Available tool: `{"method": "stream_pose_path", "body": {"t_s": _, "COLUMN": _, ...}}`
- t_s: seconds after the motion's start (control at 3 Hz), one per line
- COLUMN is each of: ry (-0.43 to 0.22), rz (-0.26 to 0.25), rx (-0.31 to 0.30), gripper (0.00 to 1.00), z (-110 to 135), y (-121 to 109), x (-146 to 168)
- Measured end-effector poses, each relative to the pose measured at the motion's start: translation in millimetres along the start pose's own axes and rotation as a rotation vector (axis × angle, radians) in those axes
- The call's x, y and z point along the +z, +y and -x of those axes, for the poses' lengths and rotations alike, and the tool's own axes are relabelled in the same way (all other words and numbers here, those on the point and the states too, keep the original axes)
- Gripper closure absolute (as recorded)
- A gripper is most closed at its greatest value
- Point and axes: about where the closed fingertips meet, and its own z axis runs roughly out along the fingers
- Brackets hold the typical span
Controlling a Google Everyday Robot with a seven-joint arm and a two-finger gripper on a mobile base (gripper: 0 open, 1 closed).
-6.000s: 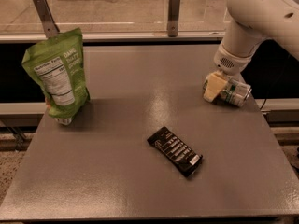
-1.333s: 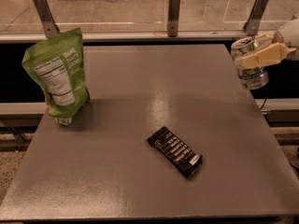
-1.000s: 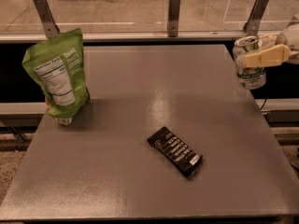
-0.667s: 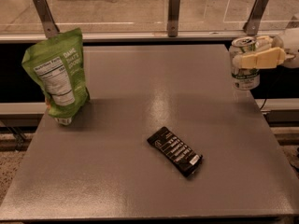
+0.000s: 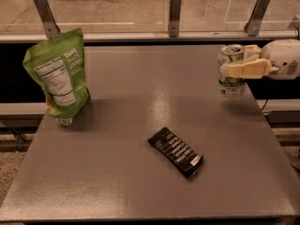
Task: Place 7up can upright
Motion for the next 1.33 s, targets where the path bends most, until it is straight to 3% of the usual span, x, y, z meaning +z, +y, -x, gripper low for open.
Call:
{"method": "stream_pose_path", "body": {"t_s": 1.0, "ry": -0.09, "rz": 0.083, "rx": 0.027, "gripper": 1.0, "z": -29, "y": 5, "x": 34}}
{"method": "stream_pose_path", "body": {"t_s": 1.33, "ry": -0.113, "rz": 0.081, "rx": 0.009, "gripper": 0.82, "z": -35, "y": 6, "x": 38}}
